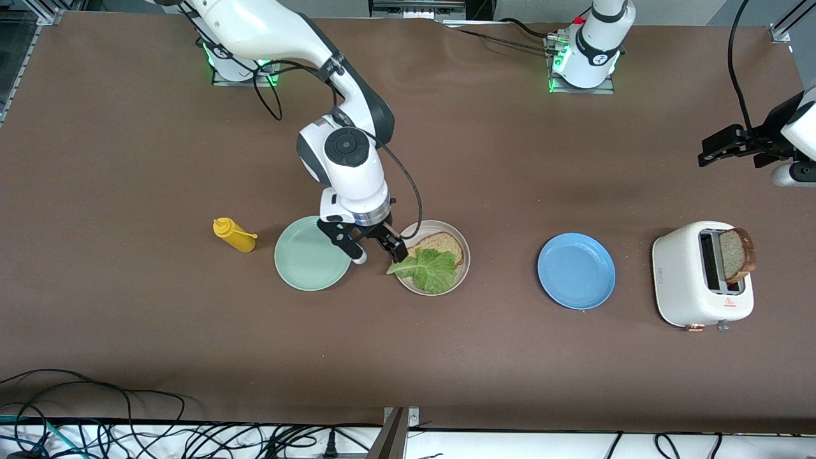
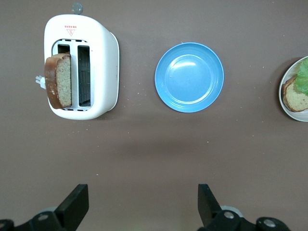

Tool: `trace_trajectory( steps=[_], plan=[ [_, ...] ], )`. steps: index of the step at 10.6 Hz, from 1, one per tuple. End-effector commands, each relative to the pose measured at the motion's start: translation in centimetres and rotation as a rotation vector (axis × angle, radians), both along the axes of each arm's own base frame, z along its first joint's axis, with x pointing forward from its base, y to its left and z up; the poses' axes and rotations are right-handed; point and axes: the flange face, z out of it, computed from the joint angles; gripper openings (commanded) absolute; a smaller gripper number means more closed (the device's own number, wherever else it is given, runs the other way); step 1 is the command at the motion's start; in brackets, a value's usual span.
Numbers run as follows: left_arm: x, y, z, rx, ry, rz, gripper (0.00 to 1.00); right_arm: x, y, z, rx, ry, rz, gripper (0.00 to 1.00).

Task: Make sandwich on beige plate with both arms
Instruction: 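Release the lettuce and move the right gripper back over the mint plate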

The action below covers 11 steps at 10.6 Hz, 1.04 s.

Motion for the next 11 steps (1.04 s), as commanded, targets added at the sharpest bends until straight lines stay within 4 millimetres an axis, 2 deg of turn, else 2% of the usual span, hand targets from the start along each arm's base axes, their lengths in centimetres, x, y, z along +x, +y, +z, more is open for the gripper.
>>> trace_trajectory(
  steps=[1,3,5,9,11],
  plan=[
    [0.3,0.1,0.4,-0.006,-0.008,0.008,1.00,0.5,-3.9,4.5,-0.122,0.041,0.157,1.00],
    [0.3,0.1,0.3,-0.006,-0.007,0.008,1.00,2.1,-9.4,7.8,-0.216,0.094,0.310,1.00],
    [0.3,0.2,0.3,-0.006,-0.007,0.010,1.00,3.5,-12.4,8.5,-0.261,0.096,0.447,1.00],
    [0.3,0.2,0.3,-0.006,-0.007,0.010,1.00,5.5,-16.5,7.4,-0.278,0.126,0.496,1.00],
    [0.3,0.3,0.3,-0.006,-0.007,0.011,1.00,5.8,-17.3,7.4,-0.231,0.138,0.534,1.00]
  ],
)
